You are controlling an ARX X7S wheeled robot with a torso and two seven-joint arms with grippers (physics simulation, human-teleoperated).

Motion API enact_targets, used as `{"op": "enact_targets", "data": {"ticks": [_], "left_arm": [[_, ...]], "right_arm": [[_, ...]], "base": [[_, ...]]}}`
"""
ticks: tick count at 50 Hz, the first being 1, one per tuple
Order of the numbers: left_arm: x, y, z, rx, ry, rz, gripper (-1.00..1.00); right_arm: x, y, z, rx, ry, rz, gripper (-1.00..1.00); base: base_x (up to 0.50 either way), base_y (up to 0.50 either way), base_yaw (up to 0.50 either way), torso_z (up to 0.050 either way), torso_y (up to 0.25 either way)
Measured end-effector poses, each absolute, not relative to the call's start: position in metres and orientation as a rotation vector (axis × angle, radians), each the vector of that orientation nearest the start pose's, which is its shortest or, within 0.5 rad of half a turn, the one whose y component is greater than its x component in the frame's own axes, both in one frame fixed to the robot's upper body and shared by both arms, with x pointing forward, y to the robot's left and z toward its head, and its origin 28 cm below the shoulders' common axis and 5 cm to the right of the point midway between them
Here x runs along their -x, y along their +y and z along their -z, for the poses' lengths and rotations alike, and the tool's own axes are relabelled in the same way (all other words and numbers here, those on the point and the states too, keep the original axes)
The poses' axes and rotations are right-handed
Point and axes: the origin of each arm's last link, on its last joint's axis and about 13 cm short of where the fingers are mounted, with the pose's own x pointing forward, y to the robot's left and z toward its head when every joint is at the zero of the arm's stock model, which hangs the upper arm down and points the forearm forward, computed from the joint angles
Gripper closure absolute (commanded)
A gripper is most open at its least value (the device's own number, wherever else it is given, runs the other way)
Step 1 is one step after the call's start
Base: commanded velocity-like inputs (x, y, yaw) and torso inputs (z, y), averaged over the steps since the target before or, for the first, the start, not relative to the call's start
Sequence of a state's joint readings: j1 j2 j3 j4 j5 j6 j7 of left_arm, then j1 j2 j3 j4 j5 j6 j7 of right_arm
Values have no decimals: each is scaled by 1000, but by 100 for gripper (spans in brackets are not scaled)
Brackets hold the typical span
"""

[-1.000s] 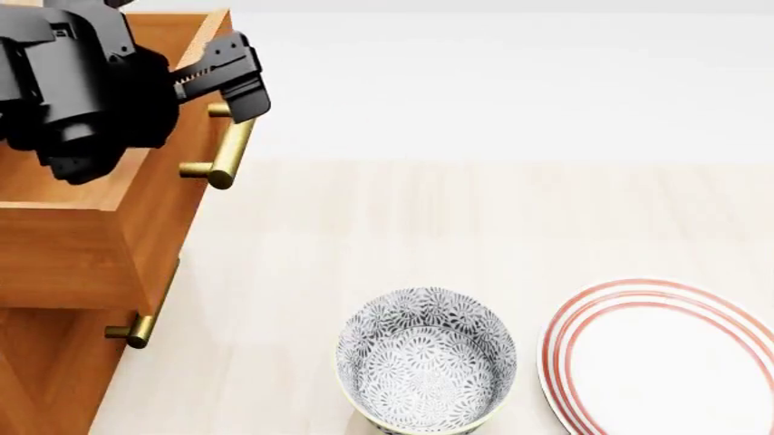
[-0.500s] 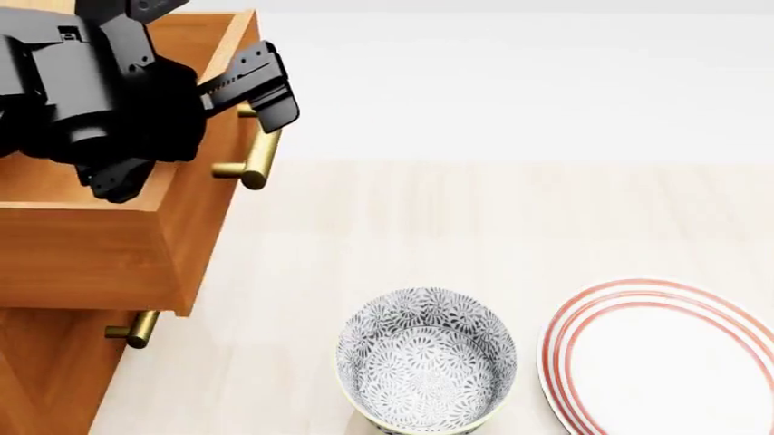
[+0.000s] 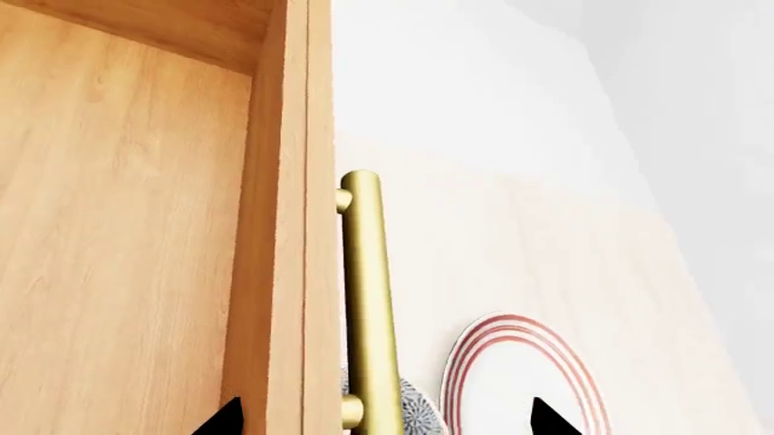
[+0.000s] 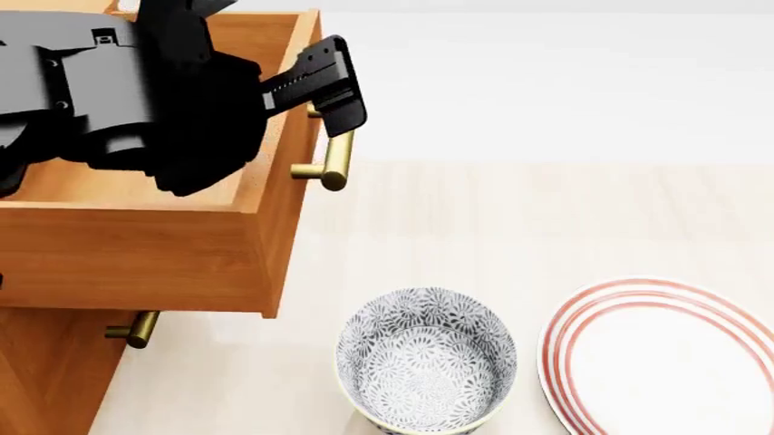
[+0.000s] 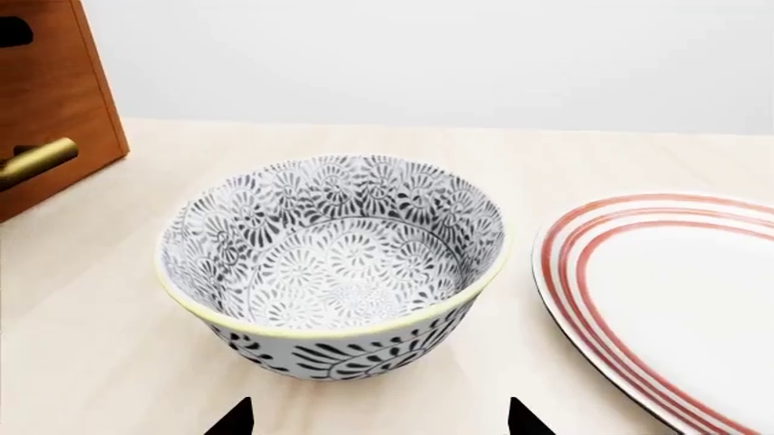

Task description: Open the top drawer of the cabinet.

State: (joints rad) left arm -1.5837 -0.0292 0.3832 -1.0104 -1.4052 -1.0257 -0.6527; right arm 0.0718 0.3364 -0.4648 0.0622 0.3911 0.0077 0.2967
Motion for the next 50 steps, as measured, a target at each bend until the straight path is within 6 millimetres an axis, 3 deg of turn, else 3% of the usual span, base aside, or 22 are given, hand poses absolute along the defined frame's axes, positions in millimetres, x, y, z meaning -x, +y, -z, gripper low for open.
{"op": "enact_targets", "data": {"ticks": [30, 50], "left_arm": [[-365, 113, -309, 204, 597, 297, -100], [-340, 108, -324, 139, 378, 375, -100]], "right_arm": [[-200, -94, 3, 7, 168, -134, -100], [-202, -94, 2, 4, 169, -125, -100]], "base": [[0, 0, 0, 0, 1], [0, 0, 0, 0, 1]]}}
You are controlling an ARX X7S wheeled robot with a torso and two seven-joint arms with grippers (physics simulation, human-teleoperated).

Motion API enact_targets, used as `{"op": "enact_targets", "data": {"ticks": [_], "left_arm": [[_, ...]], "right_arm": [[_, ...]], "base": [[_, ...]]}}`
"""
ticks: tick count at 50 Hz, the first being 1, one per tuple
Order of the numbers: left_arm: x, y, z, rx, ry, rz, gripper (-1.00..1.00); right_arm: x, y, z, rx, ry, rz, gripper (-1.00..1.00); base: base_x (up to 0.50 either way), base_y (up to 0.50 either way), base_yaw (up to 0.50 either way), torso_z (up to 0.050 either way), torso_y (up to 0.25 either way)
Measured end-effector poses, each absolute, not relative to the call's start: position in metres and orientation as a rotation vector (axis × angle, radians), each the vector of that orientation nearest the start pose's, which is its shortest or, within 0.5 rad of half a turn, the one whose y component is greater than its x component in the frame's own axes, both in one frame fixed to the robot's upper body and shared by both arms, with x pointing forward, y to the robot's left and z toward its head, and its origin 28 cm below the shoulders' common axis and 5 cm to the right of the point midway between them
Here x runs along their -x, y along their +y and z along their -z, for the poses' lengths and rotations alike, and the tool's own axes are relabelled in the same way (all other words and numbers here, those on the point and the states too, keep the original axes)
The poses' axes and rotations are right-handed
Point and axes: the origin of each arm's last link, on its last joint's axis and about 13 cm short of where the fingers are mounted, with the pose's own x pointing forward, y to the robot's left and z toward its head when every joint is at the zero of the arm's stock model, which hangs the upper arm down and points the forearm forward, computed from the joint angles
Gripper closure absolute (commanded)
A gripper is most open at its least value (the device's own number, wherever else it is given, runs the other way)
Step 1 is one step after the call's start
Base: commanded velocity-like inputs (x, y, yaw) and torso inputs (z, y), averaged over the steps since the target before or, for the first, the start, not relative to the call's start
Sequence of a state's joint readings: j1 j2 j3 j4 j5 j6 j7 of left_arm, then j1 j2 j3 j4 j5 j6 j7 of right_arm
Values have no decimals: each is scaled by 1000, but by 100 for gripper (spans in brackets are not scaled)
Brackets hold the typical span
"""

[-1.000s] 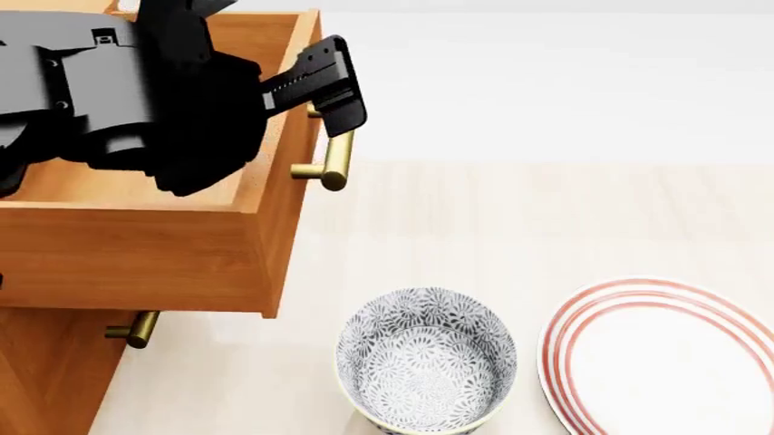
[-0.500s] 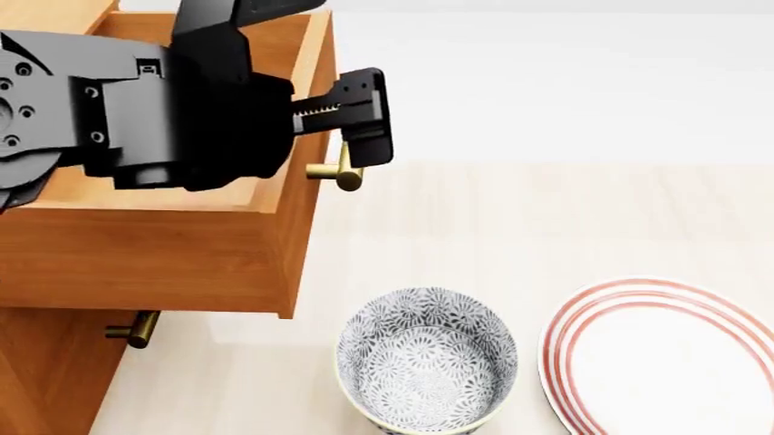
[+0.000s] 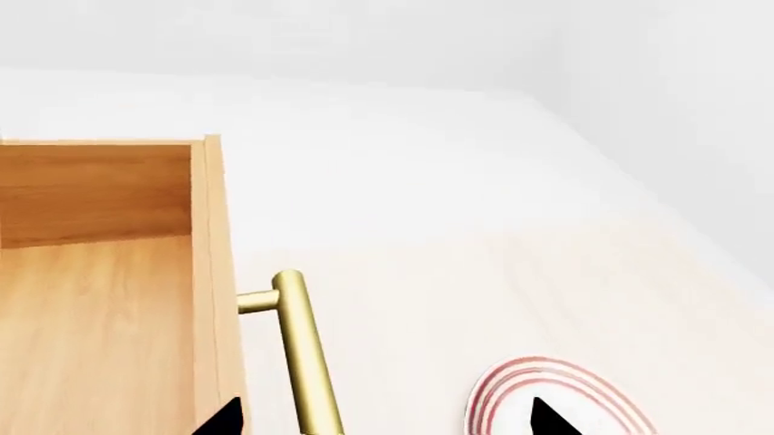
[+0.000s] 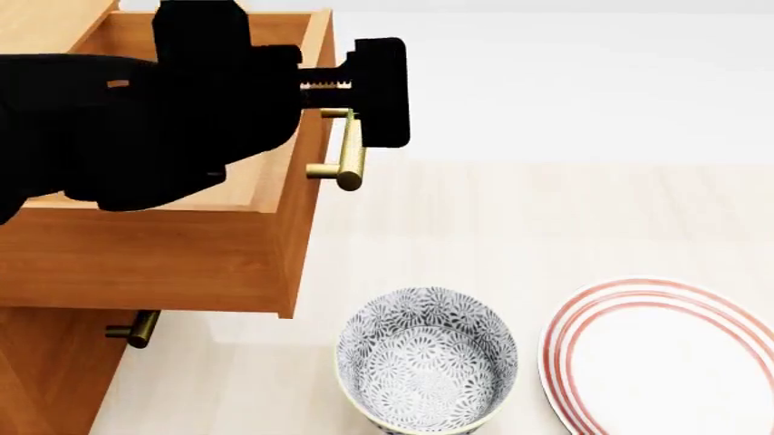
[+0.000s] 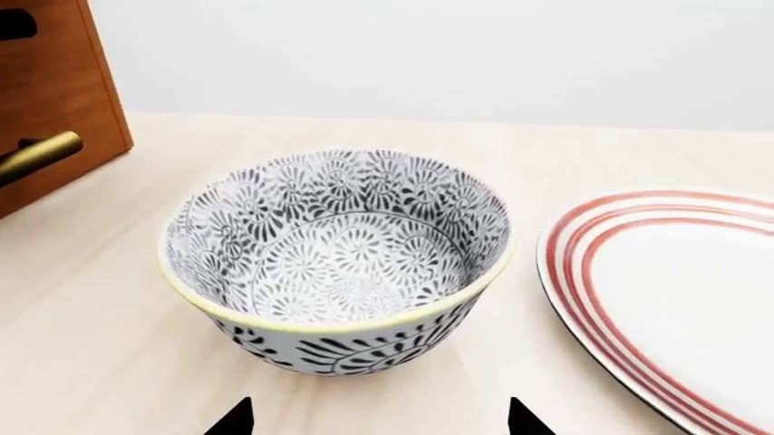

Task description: Open the top drawer of the cabinet.

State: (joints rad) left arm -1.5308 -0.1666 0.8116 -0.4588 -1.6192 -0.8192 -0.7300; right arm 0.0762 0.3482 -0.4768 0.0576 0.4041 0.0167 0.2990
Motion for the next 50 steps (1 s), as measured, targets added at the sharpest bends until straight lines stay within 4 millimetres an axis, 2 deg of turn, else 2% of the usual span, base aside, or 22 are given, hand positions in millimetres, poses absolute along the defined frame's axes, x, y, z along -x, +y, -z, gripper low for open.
{"op": "enact_targets", "data": {"ticks": [11, 26, 41, 50], "left_arm": [[-321, 111, -328, 68, 234, 382, -100], [-280, 118, -328, -10, 63, 420, -100], [-237, 124, -306, -127, -115, 485, -100], [-221, 127, -286, -222, -257, 483, -100]], "right_arm": [[-202, -94, 3, 5, 171, -126, -100], [-202, -94, 4, 7, 174, -129, -100], [-201, -93, 5, 9, 175, -132, -100], [-201, -93, 4, 10, 175, -133, -100]], "base": [[0, 0, 0, 0, 0], [0, 0, 0, 0, 0], [0, 0, 0, 0, 0], [0, 0, 0, 0, 0]]}}
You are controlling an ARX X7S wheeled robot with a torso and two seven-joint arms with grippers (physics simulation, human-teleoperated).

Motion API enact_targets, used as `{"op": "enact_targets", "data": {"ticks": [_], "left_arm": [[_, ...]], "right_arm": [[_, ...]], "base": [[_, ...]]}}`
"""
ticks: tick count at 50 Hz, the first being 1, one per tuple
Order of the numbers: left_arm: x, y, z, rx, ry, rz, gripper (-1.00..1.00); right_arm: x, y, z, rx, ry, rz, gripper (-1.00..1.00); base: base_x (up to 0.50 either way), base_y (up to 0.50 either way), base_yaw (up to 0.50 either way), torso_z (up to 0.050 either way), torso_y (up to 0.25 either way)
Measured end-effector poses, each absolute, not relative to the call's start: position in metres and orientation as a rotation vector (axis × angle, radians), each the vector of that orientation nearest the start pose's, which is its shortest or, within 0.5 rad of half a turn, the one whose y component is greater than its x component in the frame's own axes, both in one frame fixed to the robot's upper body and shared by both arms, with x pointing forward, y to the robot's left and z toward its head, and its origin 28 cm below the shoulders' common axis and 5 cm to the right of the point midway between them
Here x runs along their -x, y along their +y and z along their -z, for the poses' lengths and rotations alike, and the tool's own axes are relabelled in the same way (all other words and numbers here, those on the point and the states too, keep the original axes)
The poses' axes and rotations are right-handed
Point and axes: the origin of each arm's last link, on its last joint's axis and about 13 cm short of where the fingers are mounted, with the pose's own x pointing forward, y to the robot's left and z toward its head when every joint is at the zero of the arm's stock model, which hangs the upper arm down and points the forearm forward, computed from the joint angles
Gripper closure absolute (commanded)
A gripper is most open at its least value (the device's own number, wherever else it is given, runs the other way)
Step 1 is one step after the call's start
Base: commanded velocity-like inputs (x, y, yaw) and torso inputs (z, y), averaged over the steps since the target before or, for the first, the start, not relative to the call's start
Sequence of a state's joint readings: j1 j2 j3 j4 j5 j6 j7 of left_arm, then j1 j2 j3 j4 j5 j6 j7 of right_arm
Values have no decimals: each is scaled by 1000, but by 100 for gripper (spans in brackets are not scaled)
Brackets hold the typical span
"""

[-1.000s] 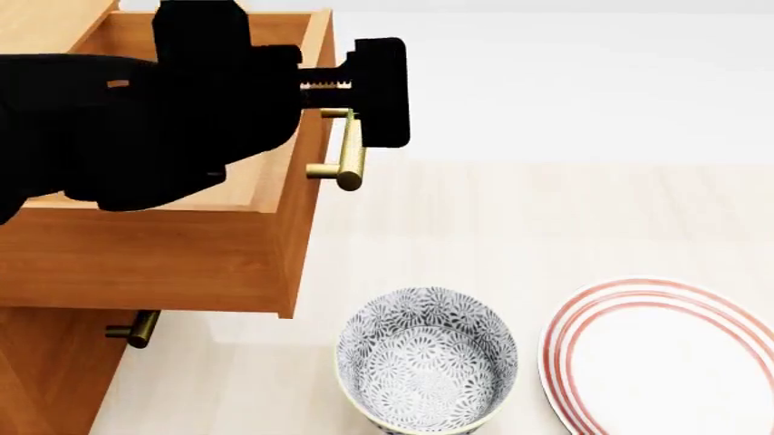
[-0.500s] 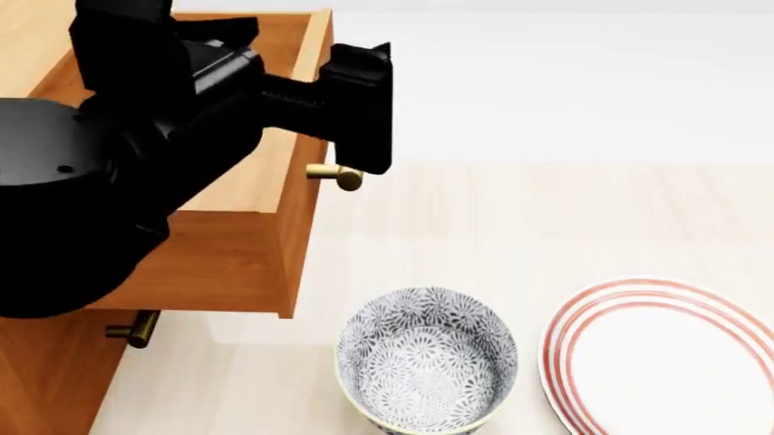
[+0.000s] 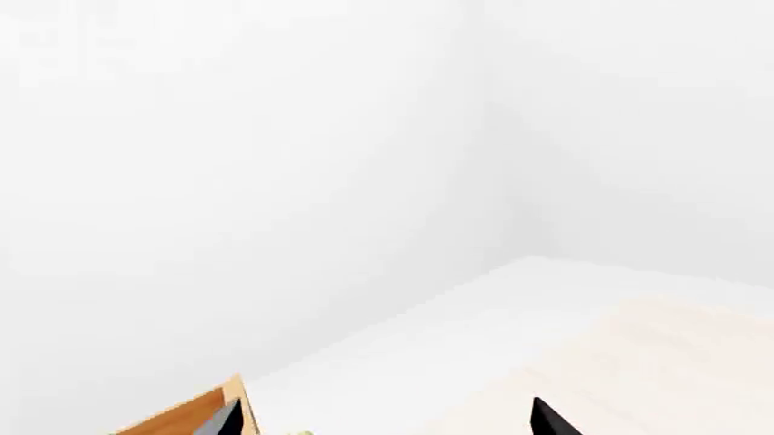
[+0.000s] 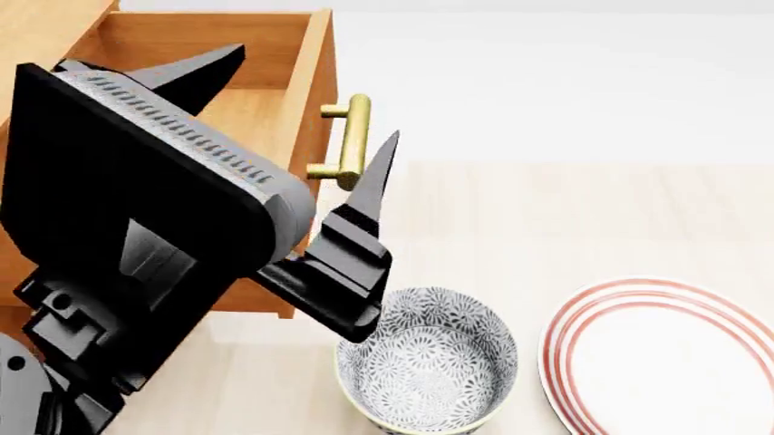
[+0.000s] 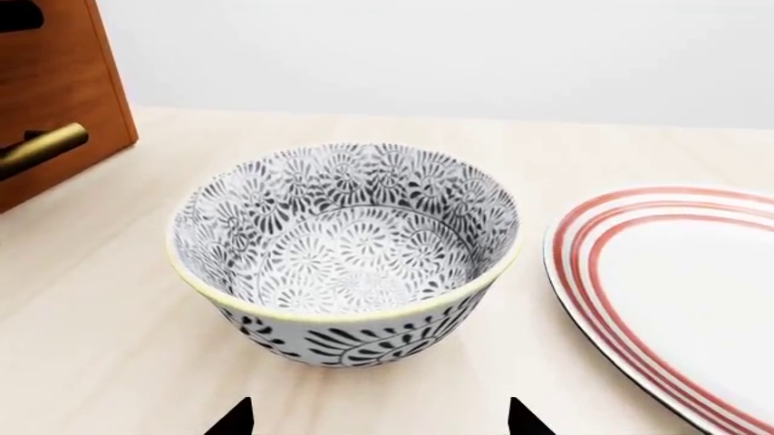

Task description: Open the top drawer of the cabinet.

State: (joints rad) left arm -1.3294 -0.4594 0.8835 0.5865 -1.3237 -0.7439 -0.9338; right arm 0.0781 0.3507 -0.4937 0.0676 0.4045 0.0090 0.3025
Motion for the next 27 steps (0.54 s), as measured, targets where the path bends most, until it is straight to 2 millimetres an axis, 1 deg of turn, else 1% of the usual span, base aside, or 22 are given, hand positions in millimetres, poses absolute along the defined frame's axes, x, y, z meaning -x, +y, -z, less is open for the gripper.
{"op": "enact_targets", "data": {"ticks": [11, 19, 27], "left_arm": [[-209, 128, -262, -350, -453, 432, -100], [-209, 132, -242, -415, -564, 364, -100], [-211, 137, -218, -451, -627, 312, -100]], "right_arm": [[-201, -93, 4, 10, 174, -132, -100], [-202, -93, 3, 8, 172, -129, -100], [-203, -93, 3, 6, 170, -125, -100]], "base": [[0, 0, 0, 0, 0], [0, 0, 0, 0, 0], [0, 0, 0, 0, 0]]}}
